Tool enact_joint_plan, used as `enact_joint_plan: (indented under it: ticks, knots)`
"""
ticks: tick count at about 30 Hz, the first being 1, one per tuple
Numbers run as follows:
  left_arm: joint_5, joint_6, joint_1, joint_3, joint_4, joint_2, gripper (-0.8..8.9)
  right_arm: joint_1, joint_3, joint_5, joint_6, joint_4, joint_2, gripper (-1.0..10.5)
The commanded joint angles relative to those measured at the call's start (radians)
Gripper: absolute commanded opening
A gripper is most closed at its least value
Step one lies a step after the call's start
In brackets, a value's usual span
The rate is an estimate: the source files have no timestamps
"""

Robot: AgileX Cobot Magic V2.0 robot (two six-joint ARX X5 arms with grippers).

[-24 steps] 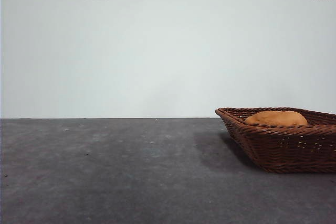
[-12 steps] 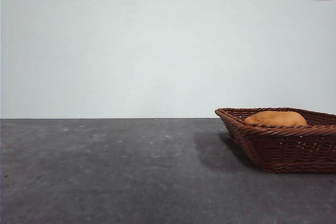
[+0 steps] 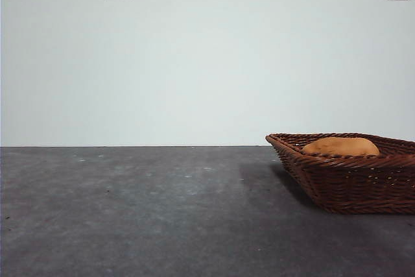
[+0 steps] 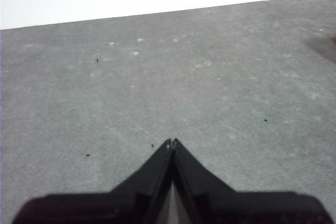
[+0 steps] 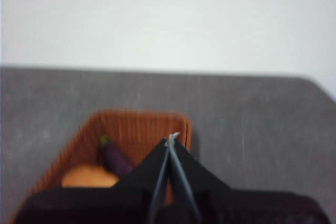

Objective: Help me put the vegetables on the table into the basket

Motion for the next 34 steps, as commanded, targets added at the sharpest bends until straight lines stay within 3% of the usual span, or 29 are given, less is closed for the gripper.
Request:
enact_joint_plan:
  ticks: [1, 11, 34]
  knots:
    - [0.001, -0.01, 0.003, -0.01, 0.008, 0.0, -0.04, -0.001, -0.122, 0.005, 0.028, 0.027, -0.063, 0.0]
    - [0.001, -0.01, 0.003, -0.01, 0.008, 0.0, -0.04, -0.001, -0.347, 0.013, 0.112, 0.032, -0.196, 0.0]
    - [0.001, -0.01, 0.003, -0.01, 0.008, 0.0, -0.04, 0.0, -0.351, 0.015, 0.124, 0.035, -0.195, 0.0]
